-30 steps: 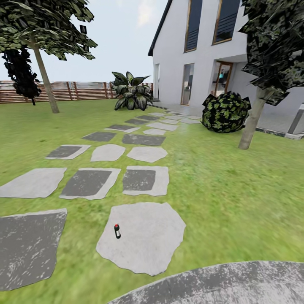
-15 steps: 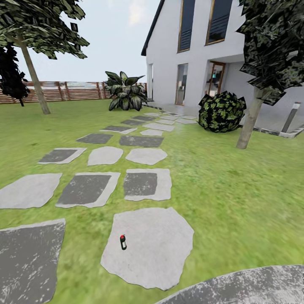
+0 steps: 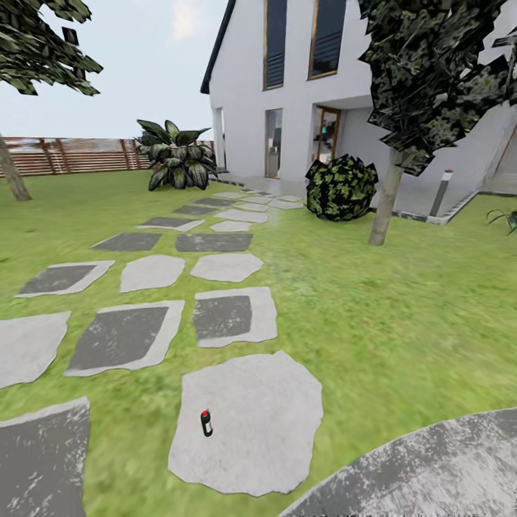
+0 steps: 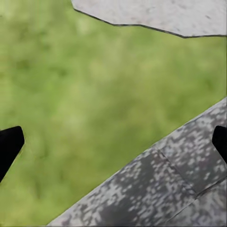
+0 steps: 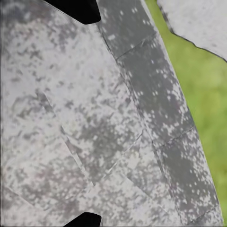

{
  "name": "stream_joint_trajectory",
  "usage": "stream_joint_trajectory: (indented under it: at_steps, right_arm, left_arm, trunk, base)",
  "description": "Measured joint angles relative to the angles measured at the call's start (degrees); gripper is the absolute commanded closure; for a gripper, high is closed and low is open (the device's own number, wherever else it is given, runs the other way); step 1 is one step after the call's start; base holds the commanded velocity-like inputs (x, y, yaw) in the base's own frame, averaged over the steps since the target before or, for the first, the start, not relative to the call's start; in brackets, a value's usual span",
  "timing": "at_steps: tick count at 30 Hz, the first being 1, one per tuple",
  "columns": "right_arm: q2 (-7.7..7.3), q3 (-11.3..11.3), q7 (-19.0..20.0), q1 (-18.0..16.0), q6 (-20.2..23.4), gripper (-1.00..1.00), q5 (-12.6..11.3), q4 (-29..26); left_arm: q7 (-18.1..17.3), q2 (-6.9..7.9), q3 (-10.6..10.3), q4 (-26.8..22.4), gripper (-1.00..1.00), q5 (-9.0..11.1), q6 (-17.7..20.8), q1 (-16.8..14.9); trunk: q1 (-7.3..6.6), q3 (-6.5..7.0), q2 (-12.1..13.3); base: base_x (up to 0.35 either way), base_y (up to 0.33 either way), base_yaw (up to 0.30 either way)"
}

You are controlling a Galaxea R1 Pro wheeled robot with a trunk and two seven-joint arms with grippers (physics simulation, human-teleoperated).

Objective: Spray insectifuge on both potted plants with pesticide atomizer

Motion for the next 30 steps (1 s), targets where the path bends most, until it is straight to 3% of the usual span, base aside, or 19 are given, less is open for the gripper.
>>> stream_joint_trajectory:
  at_steps: [16, 22, 24, 26, 30]
  right_arm:
    - [0.00, -0.1, -0.1, 0.0, 0.0, -1.00, -0.1, -0.1]
    - [-0.06, -0.2, -0.2, 0.0, -0.1, -1.00, 0.0, -1.3]
    - [-0.14, -0.2, -0.3, 0.0, -0.1, -1.00, 0.1, -3.6]
    - [-0.58, -0.3, -0.4, -0.1, 0.0, -1.00, 0.3, -9.9]
    - [-0.87, -0.4, -0.4, -0.3, 0.2, -1.00, 0.4, -18.2]
  left_arm:
    - [0.0, 0.00, 0.0, -0.8, -1.00, 0.0, 0.0, -0.6]
    - [-0.1, -0.09, -0.3, -1.4, -1.00, -0.4, 0.0, -4.0]
    - [-0.1, -0.11, -0.4, -1.6, -1.00, -0.5, 0.2, -6.1]
    - [-0.4, -0.04, -0.5, -1.6, -1.00, -0.6, 0.6, -9.4]
    - [-0.7, -0.02, -0.6, -1.4, -1.00, -0.6, 0.8, -12.5]
  trunk:
    - [0.00, 0.00, 0.0]
    - [0.00, 0.01, 0.0]
    - [0.00, 0.01, 0.0]
    - [0.00, 0.02, 0.0]
    - [0.00, 0.01, 0.0]
  base:
    - [0.000, 0.285, -0.271]
    - [0.000, 0.039, -0.031]
    - [0.000, 0.005, -0.004]
    - [0.000, 0.002, -0.001]
    - [0.000, 0.000, 0.000]
